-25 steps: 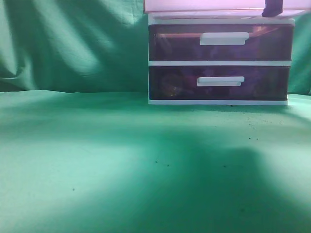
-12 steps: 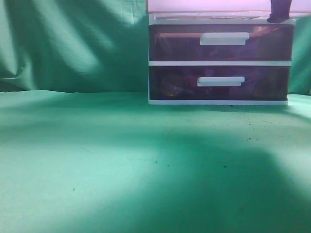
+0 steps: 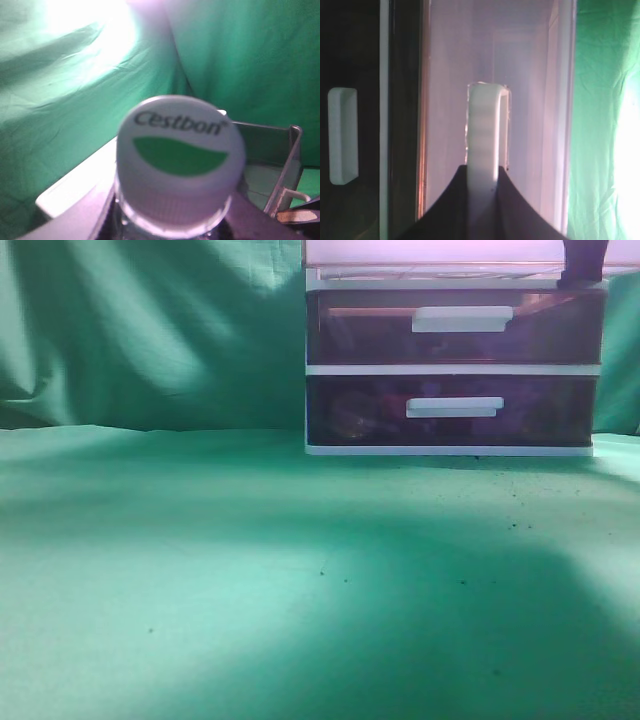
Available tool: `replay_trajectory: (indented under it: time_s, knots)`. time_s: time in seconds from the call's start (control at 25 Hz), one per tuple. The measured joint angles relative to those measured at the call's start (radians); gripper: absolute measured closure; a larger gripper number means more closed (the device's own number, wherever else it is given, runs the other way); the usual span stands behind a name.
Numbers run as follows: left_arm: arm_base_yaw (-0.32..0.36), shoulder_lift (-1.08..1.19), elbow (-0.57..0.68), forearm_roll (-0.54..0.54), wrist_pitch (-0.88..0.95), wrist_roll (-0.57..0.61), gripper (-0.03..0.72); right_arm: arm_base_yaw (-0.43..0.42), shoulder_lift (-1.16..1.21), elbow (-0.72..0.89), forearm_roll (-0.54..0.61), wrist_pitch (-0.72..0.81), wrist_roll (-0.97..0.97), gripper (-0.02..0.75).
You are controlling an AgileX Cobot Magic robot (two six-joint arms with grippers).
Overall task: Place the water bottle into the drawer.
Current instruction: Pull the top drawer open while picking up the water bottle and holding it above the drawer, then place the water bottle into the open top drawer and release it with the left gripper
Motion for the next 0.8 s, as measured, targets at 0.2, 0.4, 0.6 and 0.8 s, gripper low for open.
replay_trajectory:
  time_s: [0.2, 0.4, 0.6, 0.8]
  knots:
    - [-0.049, 0.181, -0.183, 0.111, -0.033, -0.069, 0.414, 0.000, 0.000, 0.000, 0.000, 0.008, 0.006, 0.662]
    - [-0.058, 0.343, -0.259, 0.119, -0.035, -0.119, 0.414, 0.000, -0.002, 0.000, 0.000, 0.012, 0.010, 0.662]
    - [-0.058, 0.395, -0.259, 0.119, -0.011, -0.122, 0.414, 0.000, -0.002, 0.000, 0.000, 0.013, 0.010, 0.662]
    - [-0.058, 0.413, -0.259, 0.119, 0.033, -0.138, 0.347, 0.000, -0.002, 0.000, 0.000, 0.014, 0.010, 0.662]
